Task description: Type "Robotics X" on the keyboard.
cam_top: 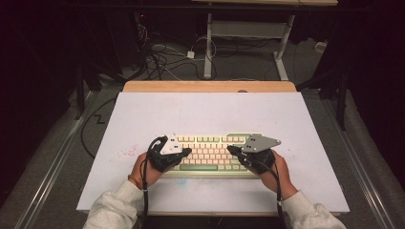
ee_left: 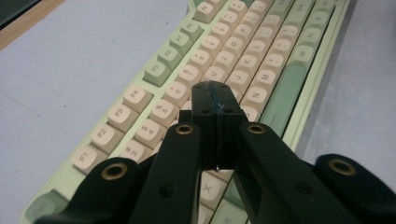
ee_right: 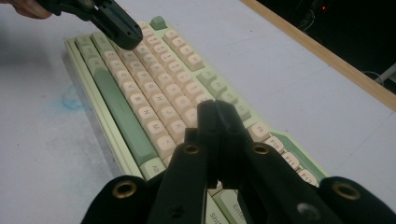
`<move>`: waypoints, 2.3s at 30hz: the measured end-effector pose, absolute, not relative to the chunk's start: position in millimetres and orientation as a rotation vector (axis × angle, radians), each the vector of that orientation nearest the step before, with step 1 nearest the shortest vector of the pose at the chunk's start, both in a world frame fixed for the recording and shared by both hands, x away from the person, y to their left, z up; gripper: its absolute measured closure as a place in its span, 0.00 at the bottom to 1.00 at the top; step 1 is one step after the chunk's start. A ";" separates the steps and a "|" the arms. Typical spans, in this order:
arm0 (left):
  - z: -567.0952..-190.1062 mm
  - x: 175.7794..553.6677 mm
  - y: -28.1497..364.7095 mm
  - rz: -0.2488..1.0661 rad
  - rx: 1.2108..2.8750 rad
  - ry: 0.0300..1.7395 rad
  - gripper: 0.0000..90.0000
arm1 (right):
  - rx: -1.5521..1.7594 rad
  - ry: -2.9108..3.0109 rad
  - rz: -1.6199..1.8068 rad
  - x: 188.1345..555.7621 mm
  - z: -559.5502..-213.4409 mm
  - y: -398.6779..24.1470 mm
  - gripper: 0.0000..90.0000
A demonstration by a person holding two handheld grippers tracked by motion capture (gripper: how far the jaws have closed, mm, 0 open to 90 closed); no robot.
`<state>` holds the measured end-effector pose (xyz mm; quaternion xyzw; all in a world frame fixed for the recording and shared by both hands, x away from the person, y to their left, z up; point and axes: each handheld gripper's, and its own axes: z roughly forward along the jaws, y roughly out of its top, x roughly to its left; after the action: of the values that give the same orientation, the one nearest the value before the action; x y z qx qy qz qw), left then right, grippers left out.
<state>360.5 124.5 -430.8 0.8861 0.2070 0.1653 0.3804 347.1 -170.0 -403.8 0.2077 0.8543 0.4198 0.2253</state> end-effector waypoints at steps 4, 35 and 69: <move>-433.3 367.1 115.2 0.416 2.285 0.524 0.97 | 0.569 2.360 1.162 346.3 -404.2 -171.3 1.00; -446.2 391.5 96.7 0.405 2.386 0.576 0.97 | 0.569 2.387 1.138 346.6 -408.7 -173.2 1.00; -434.7 379.7 104.3 0.484 2.324 0.543 0.97 | 0.560 2.387 1.128 347.8 -409.7 -172.7 1.00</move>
<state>379.7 104.3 -434.7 0.8954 0.2093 0.1866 0.3458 347.8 -172.7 -409.7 0.2023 0.8629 0.4078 0.2195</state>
